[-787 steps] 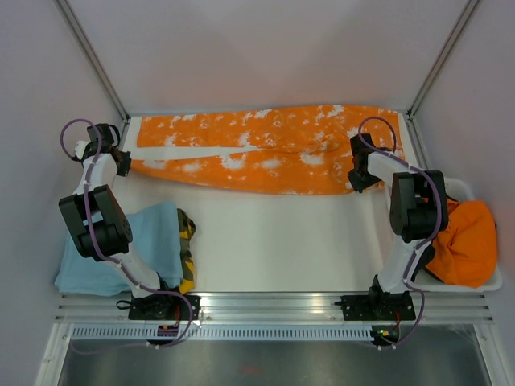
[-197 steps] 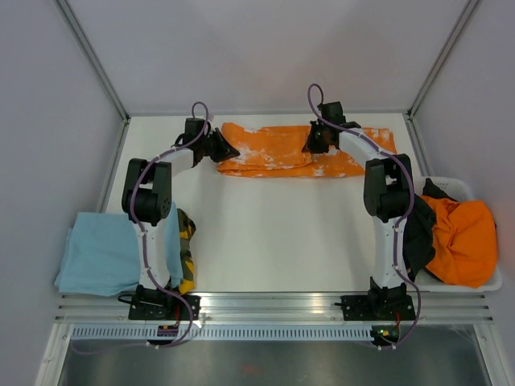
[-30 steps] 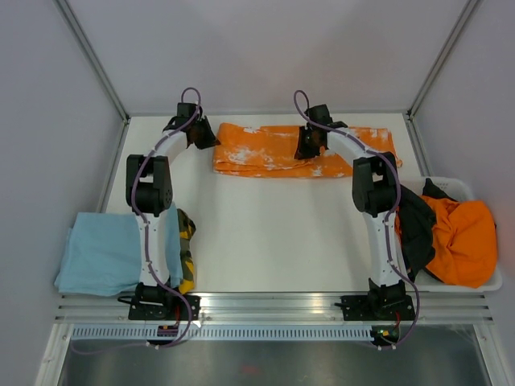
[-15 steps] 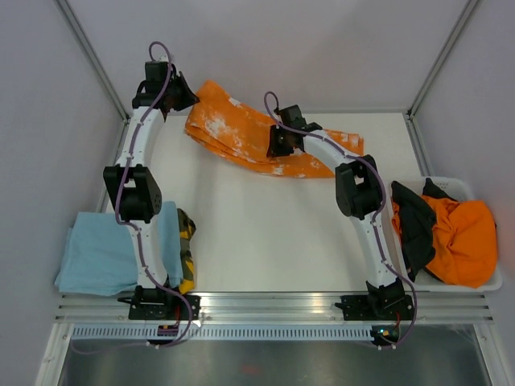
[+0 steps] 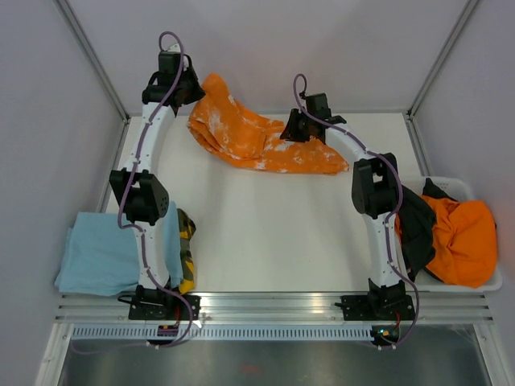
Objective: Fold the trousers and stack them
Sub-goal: Fold the trousers
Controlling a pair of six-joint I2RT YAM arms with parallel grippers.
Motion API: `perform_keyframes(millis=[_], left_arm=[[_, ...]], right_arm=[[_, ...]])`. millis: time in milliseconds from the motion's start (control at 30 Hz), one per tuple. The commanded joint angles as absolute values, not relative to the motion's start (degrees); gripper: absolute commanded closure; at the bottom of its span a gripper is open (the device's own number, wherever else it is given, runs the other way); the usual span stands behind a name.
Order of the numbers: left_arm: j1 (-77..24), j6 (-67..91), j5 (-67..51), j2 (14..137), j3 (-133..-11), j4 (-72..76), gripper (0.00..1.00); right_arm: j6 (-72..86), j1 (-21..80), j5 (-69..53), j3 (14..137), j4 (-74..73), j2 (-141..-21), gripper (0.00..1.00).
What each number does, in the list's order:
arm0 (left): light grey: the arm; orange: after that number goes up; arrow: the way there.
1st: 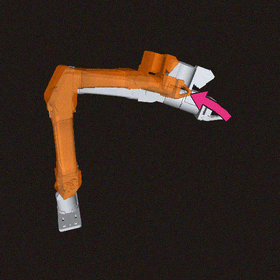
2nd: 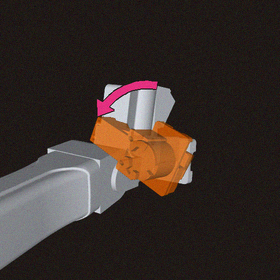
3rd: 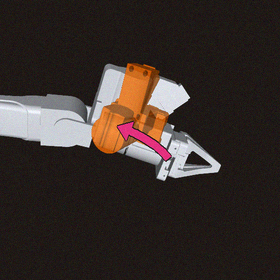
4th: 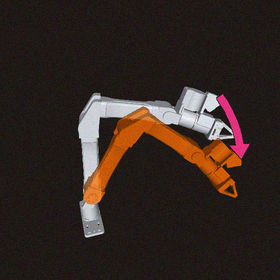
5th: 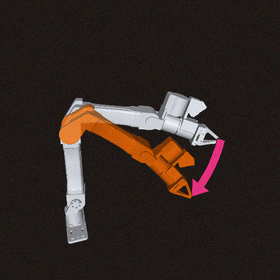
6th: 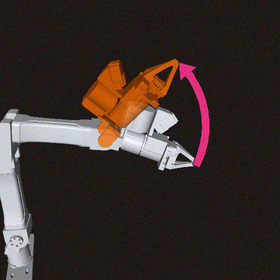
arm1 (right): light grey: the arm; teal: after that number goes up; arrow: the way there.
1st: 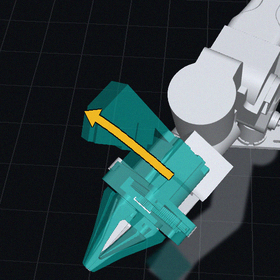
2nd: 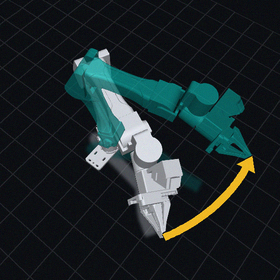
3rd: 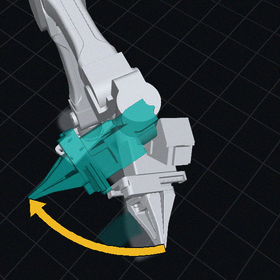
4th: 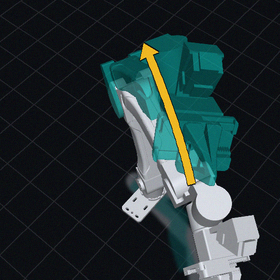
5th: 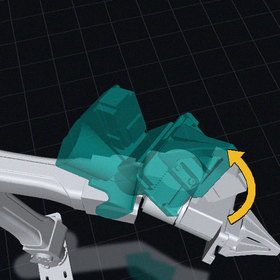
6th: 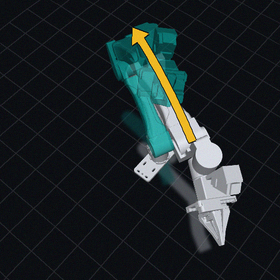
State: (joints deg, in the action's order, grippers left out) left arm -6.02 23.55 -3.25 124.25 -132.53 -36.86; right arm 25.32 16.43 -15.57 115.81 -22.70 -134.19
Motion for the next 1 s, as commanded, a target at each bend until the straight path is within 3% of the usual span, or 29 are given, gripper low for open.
perform_keyframes(millis=[0,333,567,833,967], left_arm=[[-10.7,25.9,3.8,122.8,-136.7,-37.2,0.98],[-16.6,39.5,4.9,125.8,-138.7,-29.5,0.98],[-21.3,43.8,6.2,126.9,-139.0,-23.2,0.98],[-27.1,45.4,9.2,129.7,-140.1,-15.5,0.98],[-30.3,47.4,12.4,132.7,-139.9,-9.6,0.98]], right_arm=[[30.6,18.0,-21.6,112.5,-13.8,-133.4,0.67],[43.7,21.4,-22.4,118.1,-4.0,-144.7,0.73],[43.8,22.0,-22.3,125.8,-9.0,-149.6,0.72],[38.4,10.3,-21.6,119.4,-13.6,-133.6,0.58],[33.5,3.2,-18.1,116.5,-23.4,-126.4,0.52]])
